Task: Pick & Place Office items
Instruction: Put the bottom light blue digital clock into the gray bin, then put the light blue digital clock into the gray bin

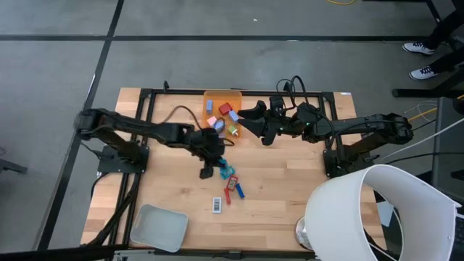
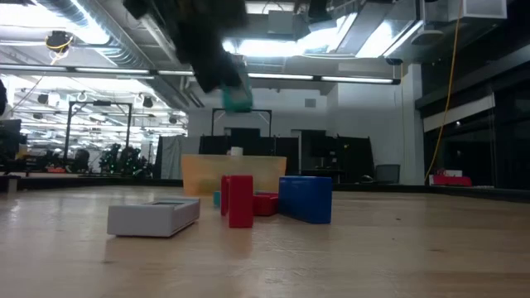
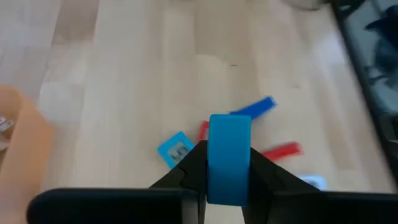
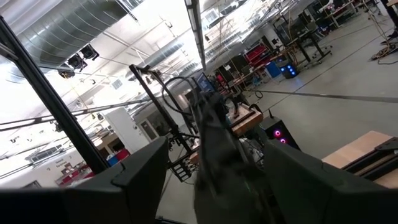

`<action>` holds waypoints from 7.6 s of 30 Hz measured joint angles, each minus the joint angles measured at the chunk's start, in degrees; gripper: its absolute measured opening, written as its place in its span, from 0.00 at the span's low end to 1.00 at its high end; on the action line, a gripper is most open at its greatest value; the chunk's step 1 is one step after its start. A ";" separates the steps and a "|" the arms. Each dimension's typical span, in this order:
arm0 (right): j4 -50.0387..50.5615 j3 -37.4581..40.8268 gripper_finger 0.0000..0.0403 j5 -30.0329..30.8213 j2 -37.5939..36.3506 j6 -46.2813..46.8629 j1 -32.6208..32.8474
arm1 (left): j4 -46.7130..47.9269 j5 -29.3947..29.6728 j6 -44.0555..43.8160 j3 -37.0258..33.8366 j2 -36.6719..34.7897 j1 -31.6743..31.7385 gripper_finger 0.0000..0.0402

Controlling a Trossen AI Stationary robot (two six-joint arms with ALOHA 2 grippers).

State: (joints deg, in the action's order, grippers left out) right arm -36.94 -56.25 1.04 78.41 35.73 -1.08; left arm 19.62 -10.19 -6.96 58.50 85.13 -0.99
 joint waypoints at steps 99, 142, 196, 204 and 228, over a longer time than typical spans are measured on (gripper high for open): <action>2.50 -0.02 0.65 -4.93 0.02 1.72 -1.51 | 10.60 19.25 -34.23 9.27 22.04 -7.65 0.62; 3.77 -0.02 0.65 -4.70 0.02 1.22 -2.62 | 9.35 12.41 -27.73 9.01 24.76 -6.86 0.13; -0.08 -0.02 0.65 -1.44 0.02 1.60 -2.58 | -2.64 18.97 -69.68 -32.92 -28.50 -62.81 0.13; 0.68 -0.02 0.65 -1.46 0.02 1.81 -2.56 | -1.66 16.02 -77.72 -32.83 -21.55 -66.51 0.14; -0.16 -0.02 0.65 -2.14 0.02 2.69 -2.57 | -2.83 17.42 -77.36 -31.31 -20.01 -59.53 0.34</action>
State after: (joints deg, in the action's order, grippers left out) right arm -37.10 -56.27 -1.10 78.43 38.41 -3.65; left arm 16.78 7.23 -84.32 27.19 65.12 -60.52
